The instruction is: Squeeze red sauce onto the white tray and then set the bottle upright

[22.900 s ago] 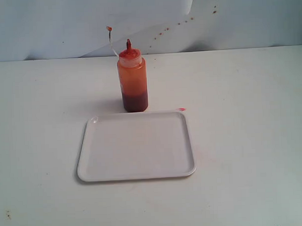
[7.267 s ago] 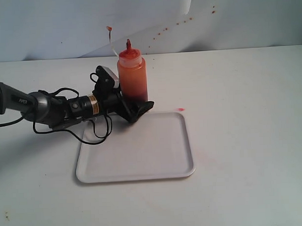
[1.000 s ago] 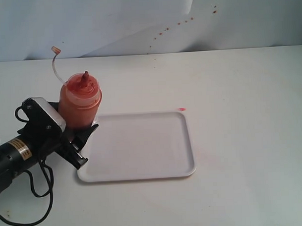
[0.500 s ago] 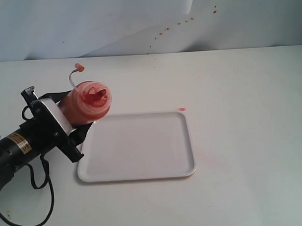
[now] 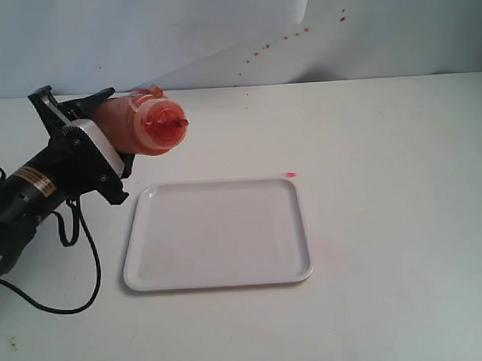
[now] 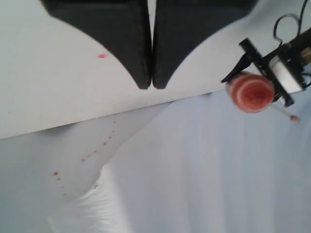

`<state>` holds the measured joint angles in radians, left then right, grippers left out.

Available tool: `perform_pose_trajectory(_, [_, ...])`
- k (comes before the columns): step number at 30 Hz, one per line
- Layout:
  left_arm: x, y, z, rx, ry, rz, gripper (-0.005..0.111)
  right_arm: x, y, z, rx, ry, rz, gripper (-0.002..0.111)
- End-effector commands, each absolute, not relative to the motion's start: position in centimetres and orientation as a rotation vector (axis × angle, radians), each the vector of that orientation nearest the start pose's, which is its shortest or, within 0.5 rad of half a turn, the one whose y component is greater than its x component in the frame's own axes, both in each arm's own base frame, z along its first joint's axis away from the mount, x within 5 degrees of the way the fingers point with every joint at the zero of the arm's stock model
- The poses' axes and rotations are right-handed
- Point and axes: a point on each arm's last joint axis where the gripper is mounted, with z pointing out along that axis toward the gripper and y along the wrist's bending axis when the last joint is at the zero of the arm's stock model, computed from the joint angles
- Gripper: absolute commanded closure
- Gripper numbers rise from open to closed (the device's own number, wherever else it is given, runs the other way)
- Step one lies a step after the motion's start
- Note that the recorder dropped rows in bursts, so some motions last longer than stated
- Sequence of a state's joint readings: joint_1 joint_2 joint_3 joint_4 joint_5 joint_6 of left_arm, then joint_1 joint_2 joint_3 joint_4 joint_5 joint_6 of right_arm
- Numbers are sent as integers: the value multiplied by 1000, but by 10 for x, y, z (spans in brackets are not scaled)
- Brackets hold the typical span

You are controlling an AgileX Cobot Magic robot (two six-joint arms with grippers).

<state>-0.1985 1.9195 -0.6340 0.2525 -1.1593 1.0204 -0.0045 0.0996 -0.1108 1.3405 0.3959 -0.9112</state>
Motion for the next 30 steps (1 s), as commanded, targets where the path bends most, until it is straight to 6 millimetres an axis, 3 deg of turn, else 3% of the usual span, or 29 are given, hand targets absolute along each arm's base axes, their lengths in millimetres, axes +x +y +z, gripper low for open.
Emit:
perform_pose_trajectory(1, [327, -83, 155, 1138, 1107, 674, 107, 69, 47, 241, -161, 1612, 692, 108])
perform_pose_trajectory(5, [334, -80, 161, 1140, 1074, 781, 107, 83, 62, 242, -397, 1645, 779, 108])
perform_pose_trajectory(7, [338, -80, 164, 1155, 1046, 828, 107, 92, 68, 253, -456, 1647, 892, 108])
perform_pose_trajectory(12, [345, -81, 172, 1183, 978, 920, 107, 125, 76, 272, -512, 1675, 1073, 108])
perform_pose_trajectory(18, [360, -86, 192, 1216, 807, 1086, 107, 177, 83, 276, -577, 1686, 1273, 108])
perform_pose_trajectory(24, [363, -90, 197, 1305, 663, 1221, 107, 233, 88, 301, -693, 1593, 1204, 108])
perform_pose_trajectory(28, [362, -92, 197, 1353, 591, 1274, 107, 267, 110, 318, -811, 1512, 1189, 108])
perform_pose_trajectory(30, [362, -92, 197, 1372, 564, 1310, 107, 286, 117, 320, -784, 1555, 1092, 108])
